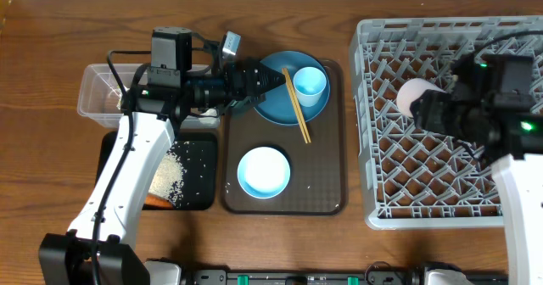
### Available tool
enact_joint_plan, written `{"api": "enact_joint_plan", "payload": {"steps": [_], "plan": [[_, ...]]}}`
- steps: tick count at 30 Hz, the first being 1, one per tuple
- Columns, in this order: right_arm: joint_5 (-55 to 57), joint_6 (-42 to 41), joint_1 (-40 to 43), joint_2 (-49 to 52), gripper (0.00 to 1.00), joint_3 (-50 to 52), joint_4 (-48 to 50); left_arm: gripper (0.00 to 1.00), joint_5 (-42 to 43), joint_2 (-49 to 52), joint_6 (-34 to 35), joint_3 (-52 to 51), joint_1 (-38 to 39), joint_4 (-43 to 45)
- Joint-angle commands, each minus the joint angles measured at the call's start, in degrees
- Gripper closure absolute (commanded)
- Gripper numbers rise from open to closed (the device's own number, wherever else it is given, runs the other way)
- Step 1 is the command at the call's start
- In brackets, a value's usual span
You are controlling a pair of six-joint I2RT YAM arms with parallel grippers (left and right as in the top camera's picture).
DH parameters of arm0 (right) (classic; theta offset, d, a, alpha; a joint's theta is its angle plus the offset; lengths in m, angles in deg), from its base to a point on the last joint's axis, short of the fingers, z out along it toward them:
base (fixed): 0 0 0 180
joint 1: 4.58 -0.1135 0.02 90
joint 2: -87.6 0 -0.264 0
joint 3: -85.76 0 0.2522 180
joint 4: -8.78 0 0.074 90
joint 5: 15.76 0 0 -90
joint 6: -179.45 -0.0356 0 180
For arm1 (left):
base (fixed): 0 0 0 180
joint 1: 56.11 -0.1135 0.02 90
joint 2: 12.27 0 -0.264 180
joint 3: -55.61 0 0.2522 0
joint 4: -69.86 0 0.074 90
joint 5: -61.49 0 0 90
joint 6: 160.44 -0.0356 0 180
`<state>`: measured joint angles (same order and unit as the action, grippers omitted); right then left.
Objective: Sort waste into correct bins and load items into the dishwasher rack
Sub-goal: 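Carry the cup right and lower it upside down into the rack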
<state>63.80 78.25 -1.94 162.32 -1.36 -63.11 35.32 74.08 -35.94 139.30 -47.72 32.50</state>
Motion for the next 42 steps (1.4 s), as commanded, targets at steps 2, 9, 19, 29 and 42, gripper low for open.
{"api": "enact_joint_plan", "payload": {"steps": [2,9,19,29,42], "plan": [[4.6,1.0,-2.5,2.8,0.75,-0.9,-0.2,0.01,-0.5,-0.2,-0.3,-0.3,0.1,0.1],[4.7,1.0,-4.8,5.2,0.76,-0.9,-1.3,0.01,-0.5,-0.2,-0.3,-0.3,0.1,0.1],[5.1,1.0,-5.4,5.2,0.78,-0.8,-6.3,0.01,-0.5,-0.2,-0.3,-0.3,0.1,0.1],[5.1,1.0,-5.4,5.2,0.85,-0.8,-10.8,0.00,-0.5,-0.2,-0.3,-0.3,0.1,0.1],[5.1,1.0,-6.8,5.2,0.86,2.9,-10.6,0.00,-0.5,-0.2,-0.3,-0.3,0.1,0.1]]}}
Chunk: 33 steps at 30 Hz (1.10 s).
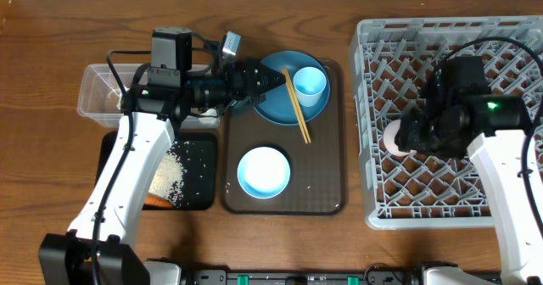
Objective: Sort waste into correct bins and load items into the dishwasher rack
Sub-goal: 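Carry the cup right and lower it upside down into the rack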
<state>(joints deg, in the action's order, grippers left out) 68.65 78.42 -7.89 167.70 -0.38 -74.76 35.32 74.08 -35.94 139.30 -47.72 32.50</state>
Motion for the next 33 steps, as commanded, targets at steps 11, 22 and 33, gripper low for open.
{"api": "enact_joint_plan", "payload": {"steps": [11,22,33], "plan": [[1.3,0.8,-1.3,-0.2,0.85,7.0,4.7,0.00,-0.5,-0.2,-0.3,-0.3,0.1,0.1],[1.3,0.8,-1.3,-0.2,0.78,7.7,4.7,0.00,-0.5,-0.2,-0.3,-0.3,0.1,0.1],[1.3,0.8,-1.3,-0.2,0.36,7.7,4.8,0.00,-0.5,-0.2,-0.3,-0.3,0.1,0.1]]}}
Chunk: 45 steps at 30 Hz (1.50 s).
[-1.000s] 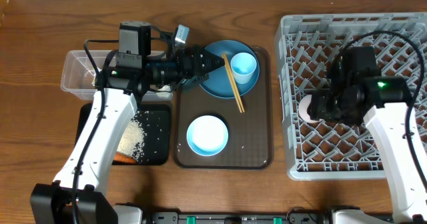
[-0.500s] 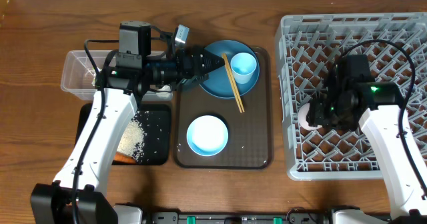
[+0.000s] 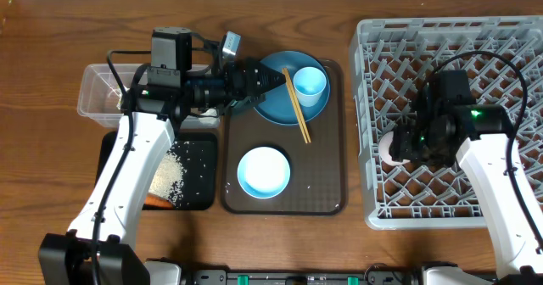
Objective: Sort waste into correct bins and load items into the dishwasher rack
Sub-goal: 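Carry the cup right and lower it upside down into the rack, then open the right gripper and move the left gripper to the light blue cup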
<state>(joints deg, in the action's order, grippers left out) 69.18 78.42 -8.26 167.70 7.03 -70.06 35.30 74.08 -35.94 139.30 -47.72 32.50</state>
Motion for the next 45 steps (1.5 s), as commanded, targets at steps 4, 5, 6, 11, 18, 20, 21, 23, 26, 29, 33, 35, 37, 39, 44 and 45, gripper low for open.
{"api": "enact_joint_plan", "payload": {"steps": [4,5,6,11,18,20,21,23,26,29,33,35,37,39,44,45], "plan": [[0.8,0.9,-0.9,-0.2,0.31,0.3,0.0,0.00,-0.5,-0.2,-0.3,-0.3,0.1,0.1],[0.8,0.8,-0.9,-0.2,0.30,0.3,0.0,0.00,-0.5,-0.2,-0.3,-0.3,0.1,0.1],[0.8,0.9,-0.9,-0.2,0.29,0.3,0.0,0.00,-0.5,-0.2,-0.3,-0.3,0.1,0.1],[0.7,1.6,-0.9,-0.2,0.19,0.3,0.1,0.00,-0.5,-0.2,-0.3,-0.3,0.1,0.1],[0.5,4.5,-0.7,-0.4,0.19,-2.3,-0.6,0.00,-0.5,-0.2,-0.3,-0.3,0.1,0.1],[0.5,4.5,-0.7,-0.5,0.18,-4.2,-0.9,0.00,-0.5,-0.2,-0.3,-0.3,0.1,0.1],[0.3,4.5,-0.7,-0.6,0.17,-5.4,-1.0,0.00,-0.5,-0.2,-0.3,-0.3,0.1,0.1],[-0.6,4.5,-0.7,-0.9,0.16,-7.4,-0.9,0.00,-0.5,-0.2,-0.3,-0.3,0.1,0.1],[-3.9,4.5,-0.7,-1.3,0.12,-9.6,-0.2,0.00,-0.5,-0.2,-0.3,-0.3,0.1,0.1],[-4.4,3.4,-0.7,-1.6,0.01,-9.9,-0.3,0.00,-0.5,-0.2,-0.3,-0.3,0.1,0.1],[-4.3,1.9,-0.7,-1.6,0.01,-9.9,-2.1,0.00,-0.5,-0.2,-0.3,-0.3,0.1,0.1],[-4.3,1.9,-0.7,-1.6,0.01,-9.9,-2.0,0.00,-0.5,-0.2,-0.4,-0.3,0.1,1.0],[-4.3,1.9,-0.7,-1.6,0.01,-9.9,-1.9,0.00,-1.4,-0.2,-0.3,-0.3,0.1,1.4],[-4.3,1.9,-0.7,-1.6,0.01,-9.9,-1.7,0.00,-2.4,-0.2,0.3,-0.3,0.8,1.4],[-4.3,1.9,-0.7,-1.6,0.01,-9.9,-1.8,0.00,-3.0,-0.2,0.3,-0.3,4.0,1.4],[-4.2,1.9,-0.7,-1.6,0.01,-9.9,-2.0,0.00,-3.1,-0.2,0.3,-0.3,4.8,1.4]]}}
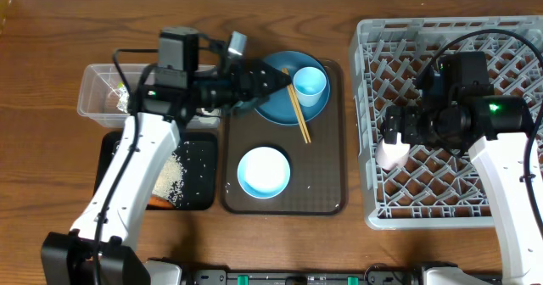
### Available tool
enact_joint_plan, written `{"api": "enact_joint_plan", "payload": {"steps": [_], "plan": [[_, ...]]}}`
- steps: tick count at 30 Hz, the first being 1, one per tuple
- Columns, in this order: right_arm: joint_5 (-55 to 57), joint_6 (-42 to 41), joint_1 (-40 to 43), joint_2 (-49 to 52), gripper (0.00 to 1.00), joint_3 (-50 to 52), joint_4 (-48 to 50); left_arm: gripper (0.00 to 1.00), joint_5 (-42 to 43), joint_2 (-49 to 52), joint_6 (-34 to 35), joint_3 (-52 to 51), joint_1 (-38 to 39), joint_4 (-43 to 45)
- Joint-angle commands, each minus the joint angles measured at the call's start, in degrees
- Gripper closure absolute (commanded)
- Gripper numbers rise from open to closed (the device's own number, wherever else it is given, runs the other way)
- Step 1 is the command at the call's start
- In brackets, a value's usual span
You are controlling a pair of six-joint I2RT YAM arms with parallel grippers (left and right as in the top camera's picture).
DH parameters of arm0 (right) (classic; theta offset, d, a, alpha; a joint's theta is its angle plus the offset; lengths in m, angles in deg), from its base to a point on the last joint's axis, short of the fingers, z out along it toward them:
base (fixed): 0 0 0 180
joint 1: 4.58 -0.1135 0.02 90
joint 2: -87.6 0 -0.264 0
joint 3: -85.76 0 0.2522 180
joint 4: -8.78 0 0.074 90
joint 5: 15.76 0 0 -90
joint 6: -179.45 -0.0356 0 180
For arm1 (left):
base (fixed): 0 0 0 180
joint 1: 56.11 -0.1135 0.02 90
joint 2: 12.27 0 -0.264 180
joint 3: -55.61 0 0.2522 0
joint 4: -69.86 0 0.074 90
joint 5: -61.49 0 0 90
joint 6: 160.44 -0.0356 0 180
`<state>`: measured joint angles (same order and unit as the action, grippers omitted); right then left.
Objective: Sort waste into correct bins and load items into the dishwasher rack
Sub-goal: 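Open the right gripper and move the left gripper to the light blue cup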
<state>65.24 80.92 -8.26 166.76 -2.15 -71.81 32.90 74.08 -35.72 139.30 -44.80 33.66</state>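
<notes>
My right gripper (395,125) hangs open over the left part of the grey dishwasher rack (509,39). Just below its fingers a white bowl (389,154) stands on edge between the rack's pins. On the brown tray (284,202) lie a blue plate (276,108), a light blue cup (310,83) on that plate, a pair of chopsticks (299,111) across its rim, and a pale blue bowl (264,171). My left gripper (280,78) tapers to a shut point over the plate's left part, beside the chopsticks' upper end.
A clear plastic bin (97,90) sits at the far left. Below it is a black bin (199,149) holding scattered rice and an orange scrap. The rack fills the right side of the wooden table.
My right gripper has let go of the white bowl and drawn back up and to the right; the bowl stays on edge in the rack. The left arm has shifted slightly to the right.
My right gripper first held the white bowl above the rack's middle. It then had the bowl lower and further left, then down among the pins at the rack's left side. Now the bowl stands there alone. The left gripper stayed over the blue plate throughout.
</notes>
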Motion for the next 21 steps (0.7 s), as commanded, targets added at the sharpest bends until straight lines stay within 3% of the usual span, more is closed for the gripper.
{"api": "enact_joint_plan", "payload": {"steps": [1,5,13,17,21], "plan": [[-0.2,-0.6,-0.7,-0.6,0.01,-0.7,-0.3,0.00,-1.6,-0.2,0.0,-0.3,2.7,0.3],[-0.2,-0.6,-0.7,-0.6,0.01,-0.7,-0.5,0.10,-19.4,-0.2,-0.3,-0.3,6.3,0.4],[-0.2,-0.6,-0.7,-0.6,0.01,-0.7,-1.6,0.11,-56.8,1.7,0.1,-0.3,17.8,4.5],[-0.2,-0.6,-0.7,-0.6,0.01,-0.7,-2.4,0.16,-64.9,4.6,0.1,-0.3,21.2,9.4],[-0.2,-0.6,-0.7,-0.6,0.01,-0.7,-3.8,0.21,-67.8,9.0,0.1,-0.3,21.9,13.9]]}}
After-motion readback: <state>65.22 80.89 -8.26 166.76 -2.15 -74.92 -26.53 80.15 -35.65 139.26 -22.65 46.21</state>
